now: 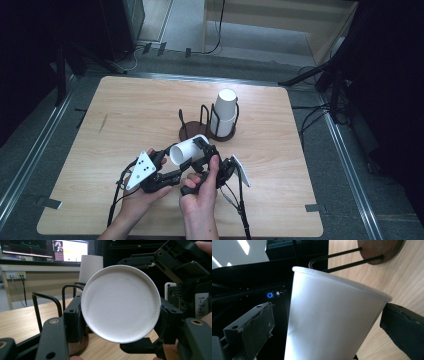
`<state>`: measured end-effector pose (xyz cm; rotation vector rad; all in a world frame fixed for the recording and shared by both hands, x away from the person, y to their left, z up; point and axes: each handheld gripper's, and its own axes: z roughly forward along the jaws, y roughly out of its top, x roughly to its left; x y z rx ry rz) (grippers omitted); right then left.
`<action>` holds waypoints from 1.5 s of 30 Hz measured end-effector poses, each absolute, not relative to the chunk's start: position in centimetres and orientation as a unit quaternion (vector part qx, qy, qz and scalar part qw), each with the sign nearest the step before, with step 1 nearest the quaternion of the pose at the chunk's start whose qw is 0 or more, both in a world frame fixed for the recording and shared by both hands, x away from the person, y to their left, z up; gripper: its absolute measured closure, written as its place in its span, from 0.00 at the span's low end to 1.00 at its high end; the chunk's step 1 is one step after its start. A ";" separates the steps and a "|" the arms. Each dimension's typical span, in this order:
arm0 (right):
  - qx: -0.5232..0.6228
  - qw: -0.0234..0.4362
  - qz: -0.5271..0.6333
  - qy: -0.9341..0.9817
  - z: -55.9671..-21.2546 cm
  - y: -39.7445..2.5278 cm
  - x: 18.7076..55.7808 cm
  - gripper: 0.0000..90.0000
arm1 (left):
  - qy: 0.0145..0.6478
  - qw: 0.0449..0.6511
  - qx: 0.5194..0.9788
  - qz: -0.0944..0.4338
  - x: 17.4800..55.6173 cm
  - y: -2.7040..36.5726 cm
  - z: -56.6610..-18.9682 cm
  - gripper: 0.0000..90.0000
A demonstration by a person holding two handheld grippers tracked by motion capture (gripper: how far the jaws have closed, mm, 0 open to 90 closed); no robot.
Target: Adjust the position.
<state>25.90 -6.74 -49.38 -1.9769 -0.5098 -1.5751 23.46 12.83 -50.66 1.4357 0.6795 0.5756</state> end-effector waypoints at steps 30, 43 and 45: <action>-0.703 0.299 -0.627 -0.154 -50.6 -6.1 25.9 0.34 | 0.319 0.637 0.659 0.242 23.3 13.4 -49.8 0.35; -0.693 0.163 -0.675 -0.194 -48.6 -8.0 25.1 0.35 | 0.355 0.597 0.689 0.205 23.7 13.7 -49.4 0.14; -0.693 0.126 -0.679 -0.209 -48.1 -8.2 24.9 0.35 | 0.361 0.592 0.693 0.196 23.7 13.7 -49.3 0.12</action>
